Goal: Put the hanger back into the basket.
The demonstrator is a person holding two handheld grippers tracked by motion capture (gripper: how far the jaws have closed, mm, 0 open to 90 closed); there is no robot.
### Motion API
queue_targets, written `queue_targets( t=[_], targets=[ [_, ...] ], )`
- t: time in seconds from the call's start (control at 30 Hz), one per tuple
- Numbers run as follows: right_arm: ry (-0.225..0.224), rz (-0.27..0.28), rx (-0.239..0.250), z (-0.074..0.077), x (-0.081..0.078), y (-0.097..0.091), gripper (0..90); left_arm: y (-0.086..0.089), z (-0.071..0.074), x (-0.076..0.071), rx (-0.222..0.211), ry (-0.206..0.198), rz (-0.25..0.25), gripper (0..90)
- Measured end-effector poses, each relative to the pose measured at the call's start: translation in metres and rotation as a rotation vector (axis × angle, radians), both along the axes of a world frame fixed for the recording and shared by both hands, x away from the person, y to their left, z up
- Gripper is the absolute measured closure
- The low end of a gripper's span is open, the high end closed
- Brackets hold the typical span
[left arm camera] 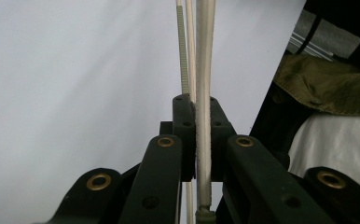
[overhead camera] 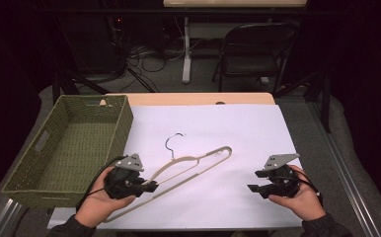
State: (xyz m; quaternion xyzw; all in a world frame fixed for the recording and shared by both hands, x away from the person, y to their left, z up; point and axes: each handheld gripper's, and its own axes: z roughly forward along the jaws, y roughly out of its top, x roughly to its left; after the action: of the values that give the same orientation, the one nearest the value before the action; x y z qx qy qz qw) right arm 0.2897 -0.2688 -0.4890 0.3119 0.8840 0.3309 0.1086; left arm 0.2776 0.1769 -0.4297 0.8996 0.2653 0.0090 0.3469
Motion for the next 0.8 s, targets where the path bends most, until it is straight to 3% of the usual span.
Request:
queue_targets(
  t=[0.17, 0.33, 0.37, 0.43, 0.53, 0.63, 0.8],
  targets=[
    [0.011, -0.006, -0.015, 0.0, 0.002, -0.002, 43.6, 0.022, 0.014, 0.001, -0.004, -0.029, 0.045, 87.0],
    [-0.003, -0.015, 0.01, -0.003, 0.003, -0.002, 43.8, 0.046, 0.028, 0.006, -0.003, -0.048, 0.086, 87.0],
    [0.012, -0.011, -0.012, -0.001, 0.003, -0.002, 43.8, 0.052, 0.031, 0.007, -0.004, -0.054, 0.098, 87.0],
    [0.006, -0.015, 0.008, -0.004, 0.004, -0.001, 43.8, 0.063, 0.038, 0.01, -0.002, -0.071, 0.125, 87.0],
    [0.018, -0.015, -0.012, -0.004, 0.005, -0.002, 43.8, 0.081, 0.046, 0.017, 0.0, -0.079, 0.159, 87.0],
    [0.009, -0.019, 0.005, -0.006, 0.006, -0.001, 43.8, 0.099, 0.051, 0.026, -0.002, -0.091, 0.185, 87.0],
    [0.018, -0.019, -0.009, -0.005, 0.007, -0.001, 43.8, 0.129, 0.055, 0.043, 0.038, -0.107, 0.211, 87.1]
  ],
)
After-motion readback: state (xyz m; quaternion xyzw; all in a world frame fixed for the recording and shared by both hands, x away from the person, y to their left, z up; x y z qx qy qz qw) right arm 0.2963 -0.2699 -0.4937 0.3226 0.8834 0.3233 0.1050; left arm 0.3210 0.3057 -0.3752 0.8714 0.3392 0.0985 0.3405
